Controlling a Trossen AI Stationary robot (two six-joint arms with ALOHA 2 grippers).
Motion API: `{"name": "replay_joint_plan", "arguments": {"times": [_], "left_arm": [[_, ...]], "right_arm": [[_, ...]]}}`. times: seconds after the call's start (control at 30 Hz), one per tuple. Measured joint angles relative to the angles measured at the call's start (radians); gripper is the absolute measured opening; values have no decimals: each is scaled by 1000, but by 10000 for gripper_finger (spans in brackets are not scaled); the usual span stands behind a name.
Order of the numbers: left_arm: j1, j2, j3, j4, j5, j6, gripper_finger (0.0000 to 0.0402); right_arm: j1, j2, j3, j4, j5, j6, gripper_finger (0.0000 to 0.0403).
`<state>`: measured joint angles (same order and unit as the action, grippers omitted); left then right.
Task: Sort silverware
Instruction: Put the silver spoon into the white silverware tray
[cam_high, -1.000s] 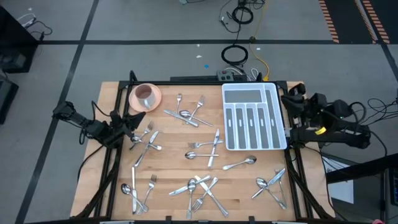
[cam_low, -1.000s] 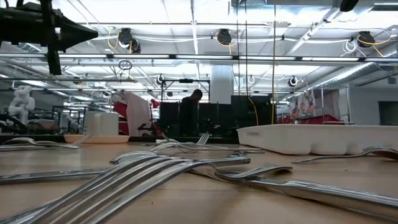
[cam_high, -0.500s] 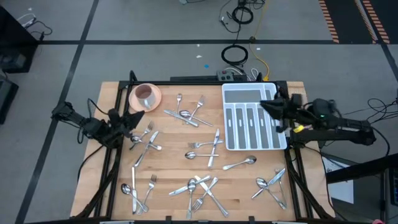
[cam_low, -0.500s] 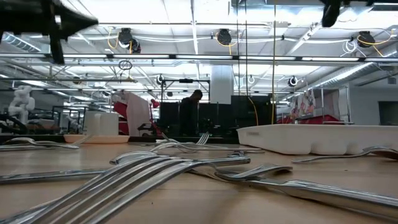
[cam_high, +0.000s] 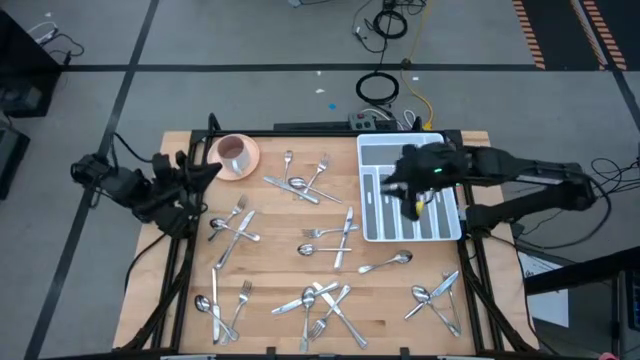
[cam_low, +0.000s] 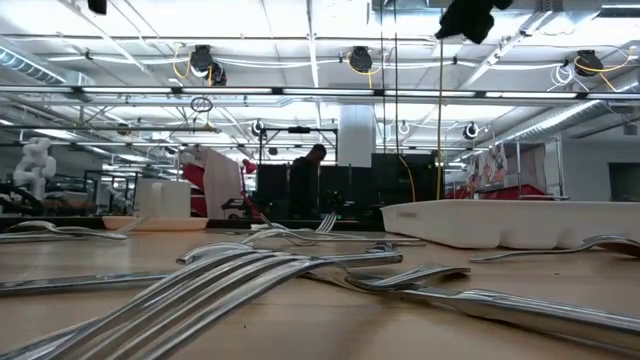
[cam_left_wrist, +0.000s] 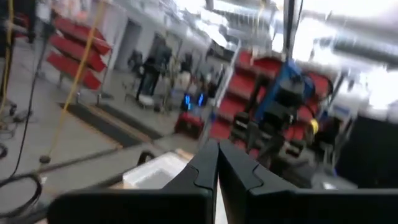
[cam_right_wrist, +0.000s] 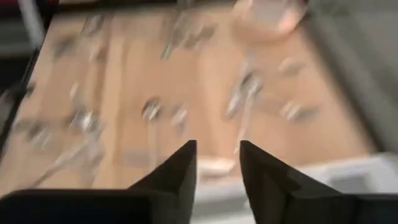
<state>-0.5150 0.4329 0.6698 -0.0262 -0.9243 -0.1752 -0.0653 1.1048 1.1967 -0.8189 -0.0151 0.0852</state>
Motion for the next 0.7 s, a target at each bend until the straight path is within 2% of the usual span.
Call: {"name": "replay_joint_plan", "arguments": {"times": [0.17,0.3,0.47,0.6,0.7], "left_arm": [[-17,87,107,-221,77,-29,18],[-18,132,119,-280,157,-30,18],[-12,160,119,-352,125,-67,18],[-4,163,119,-388,112,-118,18],[-2,163,119,-388,111,-134,18]], "right_arm": [[120,129,37,-238,-129,40,173],[253,234,36,-353,-142,45,184],[358,344,36,-329,-115,39,176],[392,417,33,-318,-91,36,168],[405,436,-20,-261,-63,62,166]]}}
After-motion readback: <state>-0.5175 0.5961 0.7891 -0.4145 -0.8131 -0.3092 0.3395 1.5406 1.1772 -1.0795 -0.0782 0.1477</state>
